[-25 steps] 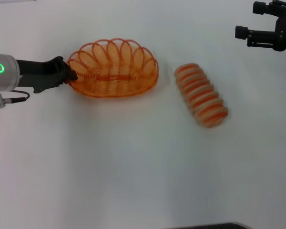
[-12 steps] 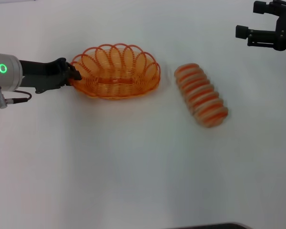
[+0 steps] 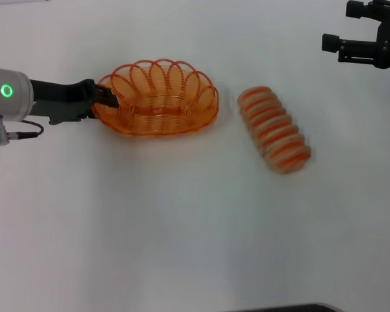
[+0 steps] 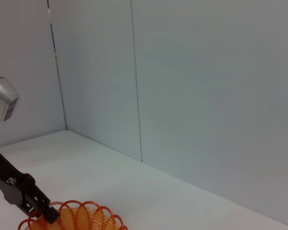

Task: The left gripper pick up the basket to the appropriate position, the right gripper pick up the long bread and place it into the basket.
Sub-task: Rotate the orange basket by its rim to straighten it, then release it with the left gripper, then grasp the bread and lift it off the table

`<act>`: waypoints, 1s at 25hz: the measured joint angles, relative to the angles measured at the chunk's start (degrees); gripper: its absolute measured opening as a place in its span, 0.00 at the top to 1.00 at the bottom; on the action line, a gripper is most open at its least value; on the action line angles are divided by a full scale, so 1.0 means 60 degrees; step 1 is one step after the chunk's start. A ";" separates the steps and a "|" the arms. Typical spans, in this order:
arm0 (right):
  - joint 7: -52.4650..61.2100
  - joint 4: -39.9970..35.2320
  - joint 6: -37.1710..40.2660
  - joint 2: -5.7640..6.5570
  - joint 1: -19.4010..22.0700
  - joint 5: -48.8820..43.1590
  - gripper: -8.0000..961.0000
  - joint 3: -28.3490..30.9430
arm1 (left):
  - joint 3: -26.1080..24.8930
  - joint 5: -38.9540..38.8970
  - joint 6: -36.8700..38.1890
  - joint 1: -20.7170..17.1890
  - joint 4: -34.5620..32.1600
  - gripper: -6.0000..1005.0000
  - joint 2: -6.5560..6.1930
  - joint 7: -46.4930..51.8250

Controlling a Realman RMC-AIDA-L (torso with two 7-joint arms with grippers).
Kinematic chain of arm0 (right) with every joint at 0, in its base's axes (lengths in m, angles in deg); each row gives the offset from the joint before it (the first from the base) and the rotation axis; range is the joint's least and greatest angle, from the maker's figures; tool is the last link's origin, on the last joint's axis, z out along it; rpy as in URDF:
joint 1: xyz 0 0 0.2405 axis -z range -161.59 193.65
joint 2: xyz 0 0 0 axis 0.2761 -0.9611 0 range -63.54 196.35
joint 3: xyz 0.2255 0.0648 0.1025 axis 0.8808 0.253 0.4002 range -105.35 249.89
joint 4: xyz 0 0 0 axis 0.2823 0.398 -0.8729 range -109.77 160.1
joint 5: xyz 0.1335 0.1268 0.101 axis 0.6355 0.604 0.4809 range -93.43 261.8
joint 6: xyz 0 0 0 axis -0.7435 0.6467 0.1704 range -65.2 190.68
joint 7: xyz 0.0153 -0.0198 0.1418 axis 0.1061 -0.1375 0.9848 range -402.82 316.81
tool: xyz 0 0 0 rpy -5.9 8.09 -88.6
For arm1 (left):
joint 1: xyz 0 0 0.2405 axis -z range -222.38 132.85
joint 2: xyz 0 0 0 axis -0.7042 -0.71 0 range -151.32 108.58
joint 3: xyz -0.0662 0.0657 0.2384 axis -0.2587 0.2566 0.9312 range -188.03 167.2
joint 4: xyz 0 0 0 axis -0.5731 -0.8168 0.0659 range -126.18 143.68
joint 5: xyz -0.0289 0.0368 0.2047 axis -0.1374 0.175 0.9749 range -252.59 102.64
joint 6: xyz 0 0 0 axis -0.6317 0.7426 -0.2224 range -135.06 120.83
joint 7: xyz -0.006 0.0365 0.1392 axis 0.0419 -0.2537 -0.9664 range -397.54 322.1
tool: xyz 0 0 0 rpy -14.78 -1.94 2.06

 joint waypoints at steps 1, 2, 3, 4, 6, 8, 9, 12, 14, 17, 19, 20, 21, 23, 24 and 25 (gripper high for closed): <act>0.0000 0.0000 0.0000 0.0001 -0.0003 0.0000 0.05 0.0019 | -0.0001 0.0007 0.0014 -0.0028 -0.0104 0.60 -0.0014 -0.0057; 0.0000 -0.0001 0.0000 0.0001 -0.0011 0.0000 0.05 0.0035 | -0.0028 0.0014 0.0045 -0.0071 -0.0257 0.59 -0.0022 -0.0177; 0.0000 -0.0001 0.0000 0.0001 -0.0018 0.0001 0.05 0.0055 | -0.0080 0.0020 0.0103 -0.0110 -0.0407 0.58 -0.0038 -0.0311; 0.0000 -0.0001 -0.0002 -0.0002 -0.0022 0.0016 0.05 0.0068 | -0.0142 0.0024 0.0179 -0.0137 -0.0536 0.57 -0.0064 -0.0444; 0.0007 -0.0001 -0.0026 -0.0019 -0.0029 0.0115 0.05 0.0084 | -0.0351 0.0029 0.0437 -0.0148 -0.0772 0.55 -0.0122 -0.0673; 0.0060 0.0000 -0.0054 -0.0038 -0.0014 0.0351 0.05 0.0089 | -0.0727 0.0031 0.0774 -0.0125 -0.0964 0.50 -0.0277 -0.0959; 0.0097 0.0001 -0.0069 -0.0049 -0.0006 0.0451 0.05 0.0105 | -0.0844 0.0033 0.0861 -0.0109 -0.1002 0.46 -0.0343 -0.1045; 0.0521 0.0000 -0.0186 -0.0115 -0.0013 0.0610 0.05 0.0223 | -0.1477 0.0030 0.1345 -0.0057 -0.1282 0.33 -0.0573 -0.1653; 0.1141 -0.0012 -0.0366 -0.0100 -0.0069 0.0582 0.05 0.0243 | -0.1965 -0.0012 0.1701 -0.0046 -0.1582 0.24 -0.0665 -0.2297; 0.2737 -0.0018 -0.0608 0.0169 -0.0289 0.0302 0.05 -0.0017 | -0.2472 -0.0059 0.2116 -0.0048 -0.2102 0.17 -0.0717 -0.3475; 0.3856 -0.0020 -0.0624 0.0407 -0.0499 -0.0055 0.05 -0.0245 | -0.2498 -0.0026 0.2096 -0.0086 -0.2273 0.16 -0.0724 -0.3944; 0.4468 -0.0021 -0.0580 0.0539 -0.0633 -0.0291 0.05 -0.0400 | -0.2560 -0.0001 0.2076 -0.0100 -0.2327 0.15 -0.0738 -0.4513; 0.5114 -0.0021 -0.0523 0.0689 -0.0793 -0.0573 0.05 -0.0587 | -0.2560 -0.0001 0.2076 -0.0100 -0.2327 0.15 -0.0738 -0.4513; 0.6294 -0.0025 -0.0406 0.0970 -0.1133 -0.1314 0.05 -0.1007 | -0.2612 -0.0009 0.2131 -0.0098 -0.2365 0.15 -0.0745 -0.5143; 0.6801 -0.0024 -0.0376 0.1077 -0.1302 -0.1704 0.05 -0.1202 | -0.2636 -0.0034 0.2209 -0.0104 -0.2466 0.15 -0.0727 -0.5657; 0.7382 -0.0024 -0.0347 0.1190 -0.1496 -0.2112 0.05 -0.1368 | -0.2625 -0.0089 0.2333 -0.0148 -0.2655 0.15 -0.0660 -0.6243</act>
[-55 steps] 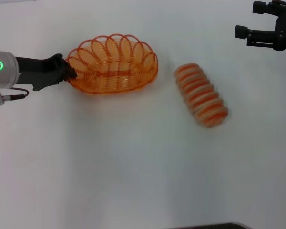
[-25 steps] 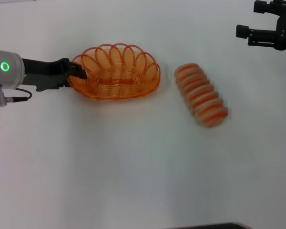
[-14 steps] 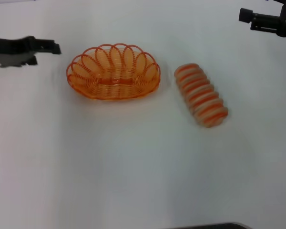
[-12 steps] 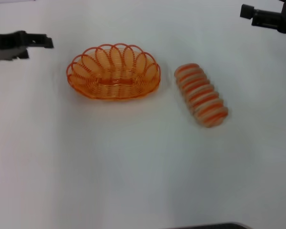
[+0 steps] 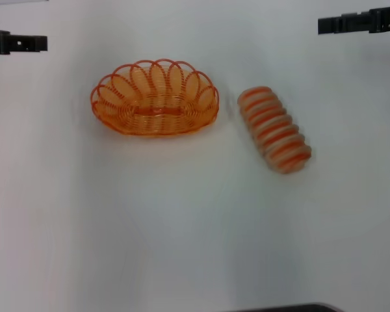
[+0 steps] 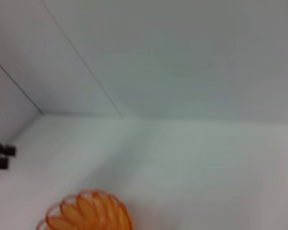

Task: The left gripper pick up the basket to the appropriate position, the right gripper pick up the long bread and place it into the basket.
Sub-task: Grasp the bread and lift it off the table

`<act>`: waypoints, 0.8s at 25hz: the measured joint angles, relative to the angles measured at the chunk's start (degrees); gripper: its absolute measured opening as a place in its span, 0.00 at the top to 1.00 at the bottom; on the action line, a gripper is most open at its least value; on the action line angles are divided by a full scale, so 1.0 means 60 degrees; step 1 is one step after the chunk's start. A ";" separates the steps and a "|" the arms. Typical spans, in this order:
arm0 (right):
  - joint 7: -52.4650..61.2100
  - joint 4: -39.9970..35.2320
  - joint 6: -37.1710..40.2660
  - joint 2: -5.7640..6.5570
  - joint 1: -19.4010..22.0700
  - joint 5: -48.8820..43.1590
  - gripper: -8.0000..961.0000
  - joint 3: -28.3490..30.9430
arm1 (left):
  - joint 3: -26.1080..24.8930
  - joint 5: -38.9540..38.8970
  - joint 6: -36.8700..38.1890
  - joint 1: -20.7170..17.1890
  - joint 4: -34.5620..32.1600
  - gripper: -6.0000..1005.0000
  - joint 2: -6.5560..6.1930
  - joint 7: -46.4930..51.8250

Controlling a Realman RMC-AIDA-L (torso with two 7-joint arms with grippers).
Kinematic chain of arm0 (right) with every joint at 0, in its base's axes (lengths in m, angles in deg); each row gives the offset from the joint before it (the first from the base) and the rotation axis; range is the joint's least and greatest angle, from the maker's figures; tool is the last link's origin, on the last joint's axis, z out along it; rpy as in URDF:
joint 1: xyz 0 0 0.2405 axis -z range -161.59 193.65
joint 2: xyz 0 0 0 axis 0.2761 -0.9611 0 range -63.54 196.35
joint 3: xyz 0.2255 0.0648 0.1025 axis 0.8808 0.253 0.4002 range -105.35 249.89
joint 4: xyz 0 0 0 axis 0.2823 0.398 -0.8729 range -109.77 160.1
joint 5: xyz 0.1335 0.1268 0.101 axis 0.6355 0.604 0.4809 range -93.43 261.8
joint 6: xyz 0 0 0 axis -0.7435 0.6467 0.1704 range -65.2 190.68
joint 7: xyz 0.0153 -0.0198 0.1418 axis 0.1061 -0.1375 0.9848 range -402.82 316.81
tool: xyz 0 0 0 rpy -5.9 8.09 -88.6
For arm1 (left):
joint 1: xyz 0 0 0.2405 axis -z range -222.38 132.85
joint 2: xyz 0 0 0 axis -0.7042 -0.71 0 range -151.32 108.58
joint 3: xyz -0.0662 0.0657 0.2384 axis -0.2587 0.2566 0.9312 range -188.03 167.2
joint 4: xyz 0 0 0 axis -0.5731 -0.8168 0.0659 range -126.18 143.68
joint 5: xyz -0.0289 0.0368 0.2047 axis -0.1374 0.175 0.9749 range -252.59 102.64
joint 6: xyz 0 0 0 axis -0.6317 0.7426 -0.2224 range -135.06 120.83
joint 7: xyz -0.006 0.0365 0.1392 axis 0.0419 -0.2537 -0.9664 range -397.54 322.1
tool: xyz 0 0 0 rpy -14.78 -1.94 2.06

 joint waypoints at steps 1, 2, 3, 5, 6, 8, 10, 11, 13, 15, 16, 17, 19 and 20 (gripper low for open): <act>0.0487 0.0000 0.0012 0.0089 -0.0151 -0.0392 0.05 -0.0107 | 0.0007 -0.0097 0.0145 -0.0075 -0.0263 0.15 0.0133 -0.0604; 0.1018 0.0000 0.0097 0.0175 -0.0348 -0.0803 0.05 -0.0153 | 0.0026 -0.0202 0.0263 -0.0154 -0.0479 0.15 0.0253 -0.1092; 0.1415 0.0001 0.0181 0.0262 -0.0506 -0.1138 0.05 -0.0175 | 0.0043 -0.0437 0.0456 -0.0324 -0.0816 0.15 0.0434 -0.1807; 0.2316 0.0015 0.0481 0.0440 -0.0865 -0.1709 0.05 -0.0217 | 0.0135 -0.1009 0.0687 -0.0626 -0.1302 0.15 0.0634 -0.2760; 0.2652 0.0019 0.0636 0.0503 -0.1016 -0.1879 0.05 -0.0246 | 0.0216 -0.1381 0.0791 -0.0774 -0.1440 0.15 0.0642 -0.3090; 0.3366 0.0037 0.0982 0.0599 -0.1366 -0.2195 0.05 -0.0363 | 0.0231 -0.2022 0.0986 -0.1006 -0.1512 0.15 0.0594 -0.3556; 0.3982 0.0071 0.1282 0.0598 -0.1733 -0.2557 0.05 -0.0539 | 0.0030 -0.2391 0.1186 -0.1169 -0.1523 0.15 0.0583 -0.4124; 0.4261 0.0090 0.1379 0.0562 -0.1914 -0.2800 0.05 -0.0650 | -0.0065 -0.2523 0.1265 -0.1263 -0.1524 0.15 0.0594 -0.4404; 0.4719 0.0146 0.1468 0.0473 -0.2213 -0.3238 0.05 -0.0861 | -0.0208 -0.2882 0.1311 -0.1477 -0.1498 0.15 0.0611 -0.4833; 0.5136 0.0300 0.1524 0.0394 -0.2513 -0.3664 0.05 -0.1088 | -0.0291 -0.3159 0.1347 -0.1639 -0.1474 0.15 0.0588 -0.5064; 0.5333 0.0433 0.1554 0.0363 -0.2688 -0.3861 0.05 -0.1203 | -0.0384 -0.3263 0.1385 -0.1711 -0.1474 0.15 0.0577 -0.5172; 0.5488 0.0594 0.1596 0.0337 -0.2873 -0.4040 0.05 -0.1327 | -0.0490 -0.3313 0.1531 -0.1747 -0.1477 0.15 0.0575 -0.5261; 0.5661 0.0993 0.1604 0.0314 -0.3241 -0.4412 0.05 -0.1654 | -0.0791 -0.3446 0.1919 -0.1786 -0.1496 0.15 0.0572 -0.5406; 0.5718 0.1243 0.1603 0.0301 -0.3462 -0.4630 0.05 -0.1885 | -0.0988 -0.3614 0.2156 -0.1812 -0.1483 0.15 0.0572 -0.5502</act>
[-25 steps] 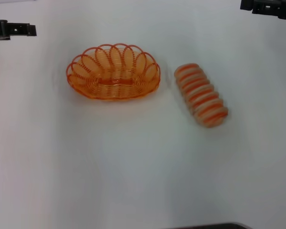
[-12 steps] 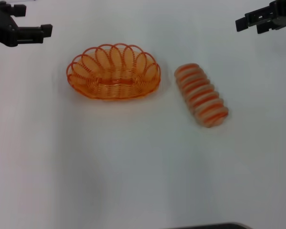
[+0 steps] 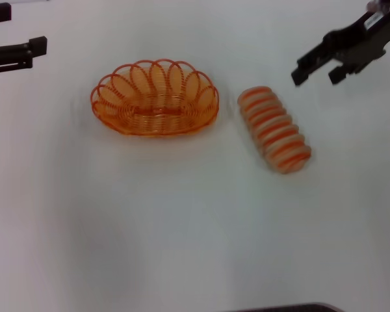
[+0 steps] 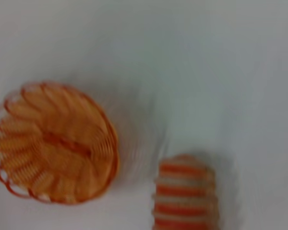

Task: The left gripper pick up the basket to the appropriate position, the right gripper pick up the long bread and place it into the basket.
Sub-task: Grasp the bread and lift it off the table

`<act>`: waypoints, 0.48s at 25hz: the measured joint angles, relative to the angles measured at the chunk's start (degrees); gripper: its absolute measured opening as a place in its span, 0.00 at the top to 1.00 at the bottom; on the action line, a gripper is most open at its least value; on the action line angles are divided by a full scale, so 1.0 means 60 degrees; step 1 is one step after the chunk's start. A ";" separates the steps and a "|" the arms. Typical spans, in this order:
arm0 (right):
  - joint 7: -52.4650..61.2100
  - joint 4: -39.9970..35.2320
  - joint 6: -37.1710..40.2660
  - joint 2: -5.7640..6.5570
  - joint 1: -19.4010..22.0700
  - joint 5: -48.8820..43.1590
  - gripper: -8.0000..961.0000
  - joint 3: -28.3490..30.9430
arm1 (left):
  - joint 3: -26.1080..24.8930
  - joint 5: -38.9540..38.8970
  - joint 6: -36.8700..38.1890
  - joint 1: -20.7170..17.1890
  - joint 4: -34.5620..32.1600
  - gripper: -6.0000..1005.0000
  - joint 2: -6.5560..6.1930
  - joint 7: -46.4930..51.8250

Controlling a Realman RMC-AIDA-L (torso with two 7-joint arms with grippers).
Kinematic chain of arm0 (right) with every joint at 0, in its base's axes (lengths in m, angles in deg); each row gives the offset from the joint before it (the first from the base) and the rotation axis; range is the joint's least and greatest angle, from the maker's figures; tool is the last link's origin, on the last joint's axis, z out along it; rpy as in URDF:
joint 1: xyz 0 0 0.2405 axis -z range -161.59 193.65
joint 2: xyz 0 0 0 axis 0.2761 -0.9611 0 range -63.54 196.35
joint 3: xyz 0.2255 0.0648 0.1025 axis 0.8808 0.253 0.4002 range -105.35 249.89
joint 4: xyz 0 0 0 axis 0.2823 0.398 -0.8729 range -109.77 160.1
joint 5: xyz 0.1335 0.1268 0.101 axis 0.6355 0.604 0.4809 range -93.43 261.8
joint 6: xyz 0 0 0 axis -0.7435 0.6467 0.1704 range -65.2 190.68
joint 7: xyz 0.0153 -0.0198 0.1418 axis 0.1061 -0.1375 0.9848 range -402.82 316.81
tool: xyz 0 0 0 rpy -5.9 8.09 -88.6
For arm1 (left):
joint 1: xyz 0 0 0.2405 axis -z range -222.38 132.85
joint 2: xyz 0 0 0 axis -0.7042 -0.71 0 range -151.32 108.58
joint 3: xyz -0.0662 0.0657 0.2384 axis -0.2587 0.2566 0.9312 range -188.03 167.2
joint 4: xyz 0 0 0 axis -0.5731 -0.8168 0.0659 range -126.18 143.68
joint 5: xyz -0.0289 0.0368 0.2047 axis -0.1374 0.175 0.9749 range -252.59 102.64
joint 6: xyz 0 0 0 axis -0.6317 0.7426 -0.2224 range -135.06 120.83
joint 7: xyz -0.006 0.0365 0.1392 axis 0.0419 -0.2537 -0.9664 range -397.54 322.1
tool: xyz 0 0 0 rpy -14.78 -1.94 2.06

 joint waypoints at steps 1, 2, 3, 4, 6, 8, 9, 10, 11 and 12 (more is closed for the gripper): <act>0.0015 0.0145 -0.0034 -0.0028 -0.0142 -0.0123 0.04 -0.0124 | -0.0164 -0.0177 0.0170 -0.0033 0.0029 0.15 0.0003 -0.0116; 0.0028 0.0324 -0.0058 -0.0086 -0.0320 -0.0283 0.04 -0.0280 | -0.0277 -0.0307 0.0267 -0.0072 0.0049 0.15 0.0008 -0.0209; 0.0045 0.0466 -0.0147 -0.0161 -0.0481 -0.0420 0.04 -0.0382 | -0.0398 -0.0479 0.0383 -0.0137 0.0062 0.15 0.0016 -0.0320; 0.0066 0.0557 -0.0188 -0.0229 -0.0598 -0.0534 0.03 -0.0442 | -0.0467 -0.0576 0.0448 -0.0183 0.0064 0.15 0.0022 -0.0380; 0.0218 0.0733 -0.0374 -0.0360 -0.0803 -0.0827 0.03 -0.0544 | -0.0507 -0.0708 0.0538 -0.0279 0.0058 0.15 0.0029 -0.0430; 0.0444 0.0905 -0.0589 -0.0450 -0.0953 -0.1070 0.03 -0.0594 | -0.0530 -0.0742 0.0563 -0.0300 0.0078 0.15 0.0031 -0.0478; 0.0535 0.1034 -0.0710 -0.0486 -0.1020 -0.1139 0.03 -0.0603 | -0.0549 -0.0744 0.0561 -0.0302 0.0107 0.15 0.0036 -0.0535; 0.0608 0.1164 -0.0795 -0.0524 -0.1076 -0.1178 0.03 -0.0608 | -0.0561 -0.0745 0.0561 -0.0295 0.0134 0.15 0.0038 -0.0595; 0.0683 0.1304 -0.0904 -0.0566 -0.1134 -0.1201 0.03 -0.0621 | -0.0563 -0.0747 0.0562 -0.0285 0.0151 0.15 0.0039 -0.0641; 0.0762 0.1438 -0.1047 -0.0609 -0.1179 -0.1232 0.03 -0.0657 | -0.0561 -0.0749 0.0579 -0.0271 0.0165 0.15 0.0040 -0.0686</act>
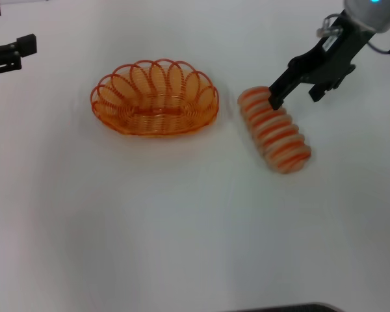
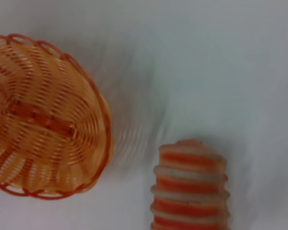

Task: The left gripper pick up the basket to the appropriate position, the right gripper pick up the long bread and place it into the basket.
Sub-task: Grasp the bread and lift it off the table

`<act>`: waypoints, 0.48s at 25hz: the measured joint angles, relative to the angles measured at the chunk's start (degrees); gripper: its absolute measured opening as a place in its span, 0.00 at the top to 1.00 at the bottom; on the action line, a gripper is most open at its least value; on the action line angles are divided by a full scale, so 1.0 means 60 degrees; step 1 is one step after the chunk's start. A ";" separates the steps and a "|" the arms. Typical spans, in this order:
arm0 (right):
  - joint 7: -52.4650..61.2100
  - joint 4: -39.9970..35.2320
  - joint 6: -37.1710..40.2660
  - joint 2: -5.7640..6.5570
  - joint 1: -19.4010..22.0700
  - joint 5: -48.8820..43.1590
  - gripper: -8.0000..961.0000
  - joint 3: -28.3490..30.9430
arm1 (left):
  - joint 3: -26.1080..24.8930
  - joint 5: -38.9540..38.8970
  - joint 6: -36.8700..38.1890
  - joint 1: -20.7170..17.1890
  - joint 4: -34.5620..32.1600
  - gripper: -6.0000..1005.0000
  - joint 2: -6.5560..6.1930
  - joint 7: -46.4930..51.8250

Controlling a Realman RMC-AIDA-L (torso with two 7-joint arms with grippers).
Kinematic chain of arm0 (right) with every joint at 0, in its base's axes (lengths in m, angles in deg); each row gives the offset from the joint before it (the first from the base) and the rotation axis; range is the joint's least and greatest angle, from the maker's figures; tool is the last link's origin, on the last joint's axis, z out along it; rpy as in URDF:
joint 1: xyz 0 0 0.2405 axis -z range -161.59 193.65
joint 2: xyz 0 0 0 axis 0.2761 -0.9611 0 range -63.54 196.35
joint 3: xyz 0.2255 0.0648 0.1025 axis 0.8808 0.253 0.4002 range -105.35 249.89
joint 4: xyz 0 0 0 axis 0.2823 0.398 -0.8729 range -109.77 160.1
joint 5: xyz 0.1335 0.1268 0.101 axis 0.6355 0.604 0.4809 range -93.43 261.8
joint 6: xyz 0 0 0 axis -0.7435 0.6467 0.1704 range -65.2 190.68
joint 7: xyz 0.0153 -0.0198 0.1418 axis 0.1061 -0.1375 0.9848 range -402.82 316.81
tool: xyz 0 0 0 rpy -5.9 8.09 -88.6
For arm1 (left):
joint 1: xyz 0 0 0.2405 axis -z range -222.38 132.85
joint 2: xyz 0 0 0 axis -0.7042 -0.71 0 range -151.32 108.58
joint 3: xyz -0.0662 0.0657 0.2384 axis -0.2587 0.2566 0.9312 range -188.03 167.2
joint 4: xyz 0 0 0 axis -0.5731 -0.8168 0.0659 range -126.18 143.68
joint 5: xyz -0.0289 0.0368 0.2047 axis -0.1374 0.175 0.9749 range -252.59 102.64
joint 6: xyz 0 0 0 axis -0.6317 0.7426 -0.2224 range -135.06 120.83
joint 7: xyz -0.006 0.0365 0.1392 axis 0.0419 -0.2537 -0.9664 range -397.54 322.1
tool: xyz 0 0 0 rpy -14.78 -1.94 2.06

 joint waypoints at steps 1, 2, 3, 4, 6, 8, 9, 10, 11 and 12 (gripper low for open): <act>0.0065 0.0127 -0.0101 -0.0045 -0.0050 -0.0025 0.03 -0.0039 | 0.0004 -0.0001 0.0024 0.0010 0.0009 0.15 0.0001 -0.0047; 0.0162 0.0281 -0.0315 -0.0104 -0.0101 -0.0069 0.03 -0.0128 | 0.0006 -0.0008 0.0051 0.0020 0.0018 0.15 0.0000 -0.0122; 0.0214 0.0370 -0.0453 -0.0158 -0.0134 -0.0095 0.03 -0.0187 | 0.0005 -0.0013 0.0067 0.0026 0.0026 0.15 -0.0001 -0.0171; 0.0246 0.0442 -0.0572 -0.0219 -0.0166 -0.0104 0.03 -0.0241 | 0.0011 -0.0035 0.0078 0.0034 0.0059 0.15 -0.0003 -0.0215; 0.0306 0.0571 -0.0756 -0.0363 -0.0216 -0.0112 0.04 -0.0309 | 0.0020 -0.0059 0.0084 0.0042 0.0088 0.15 -0.0007 -0.0242; 0.0366 0.0732 -0.0889 -0.0435 -0.0273 -0.0116 0.04 -0.0358 | 0.0039 -0.0089 0.0092 0.0052 0.0135 0.15 -0.0014 -0.0270; 0.0393 0.0813 -0.0964 -0.0468 -0.0303 -0.0116 0.04 -0.0394 | 0.0040 -0.0090 0.0092 0.0053 0.0146 0.15 -0.0016 -0.0278; 0.0425 0.0890 -0.1032 -0.0500 -0.0325 -0.0118 0.04 -0.0452 | 0.0043 -0.0091 0.0092 0.0054 0.0161 0.15 -0.0020 -0.0286; 0.0452 0.0927 -0.1075 -0.0531 -0.0335 -0.0119 0.04 -0.0505 | 0.0047 -0.0091 0.0095 0.0053 0.0172 0.15 -0.0022 -0.0289; 0.0483 0.0950 -0.1114 -0.0575 -0.0339 -0.0120 0.04 -0.0575 | 0.0051 -0.0093 0.0099 0.0054 0.0190 0.15 -0.0025 -0.0295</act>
